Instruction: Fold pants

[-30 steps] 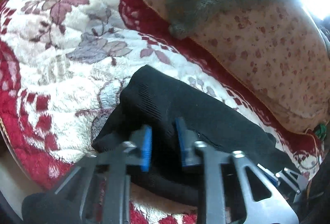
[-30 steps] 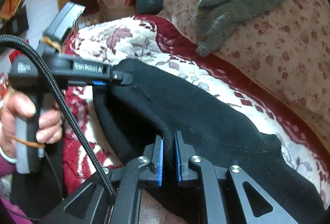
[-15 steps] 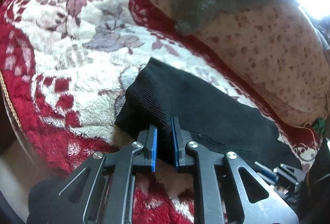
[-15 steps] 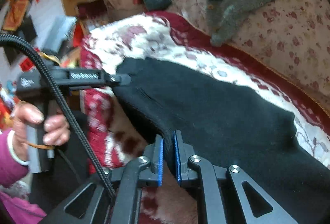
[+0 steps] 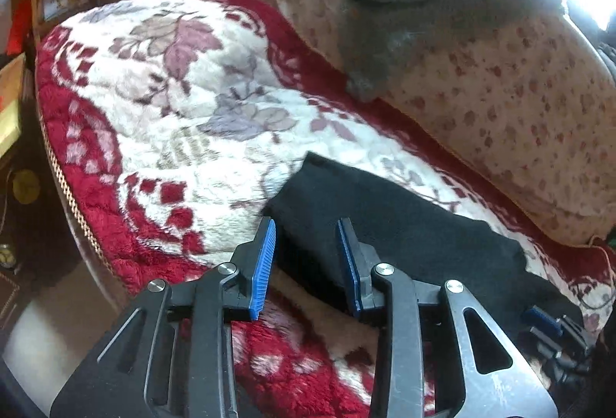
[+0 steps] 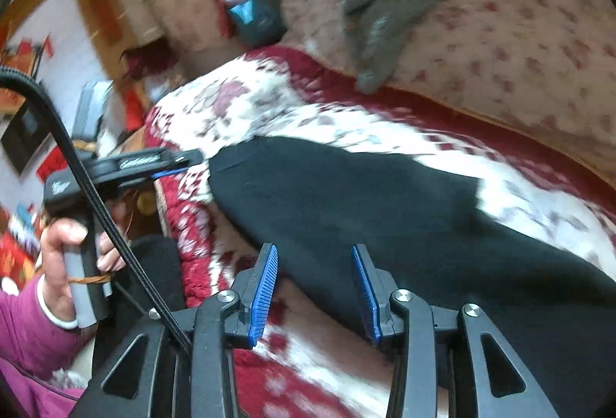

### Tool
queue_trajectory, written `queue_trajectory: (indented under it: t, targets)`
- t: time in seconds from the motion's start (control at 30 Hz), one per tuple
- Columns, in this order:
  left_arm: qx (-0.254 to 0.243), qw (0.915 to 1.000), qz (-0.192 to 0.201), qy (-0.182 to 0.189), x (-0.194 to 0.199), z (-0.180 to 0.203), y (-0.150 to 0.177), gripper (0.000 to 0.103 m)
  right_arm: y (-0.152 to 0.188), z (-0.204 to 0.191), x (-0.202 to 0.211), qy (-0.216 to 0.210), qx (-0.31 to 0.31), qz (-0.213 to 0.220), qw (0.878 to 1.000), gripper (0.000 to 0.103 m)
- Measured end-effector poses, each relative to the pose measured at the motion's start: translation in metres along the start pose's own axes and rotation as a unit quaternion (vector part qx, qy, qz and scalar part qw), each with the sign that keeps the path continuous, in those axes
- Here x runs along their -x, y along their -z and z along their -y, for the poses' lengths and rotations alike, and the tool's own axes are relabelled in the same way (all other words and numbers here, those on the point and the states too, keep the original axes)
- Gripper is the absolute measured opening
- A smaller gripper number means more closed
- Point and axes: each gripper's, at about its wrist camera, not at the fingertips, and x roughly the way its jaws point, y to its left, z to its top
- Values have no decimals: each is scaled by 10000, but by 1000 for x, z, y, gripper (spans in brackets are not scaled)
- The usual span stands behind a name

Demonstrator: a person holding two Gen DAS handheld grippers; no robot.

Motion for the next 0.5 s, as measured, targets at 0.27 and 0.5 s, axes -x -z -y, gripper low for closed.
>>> queue_trajectory:
  t: [0.27, 0.5]
  targets:
    - [-700, 9949, -271, 672, -3, 78, 10, 31, 19, 67, 70, 736, -962, 484, 9915, 38]
    - [-1443, 9820, -505, 1112, -11, 159, 36, 31, 43, 104, 123, 1287, -1456, 748, 9781, 42]
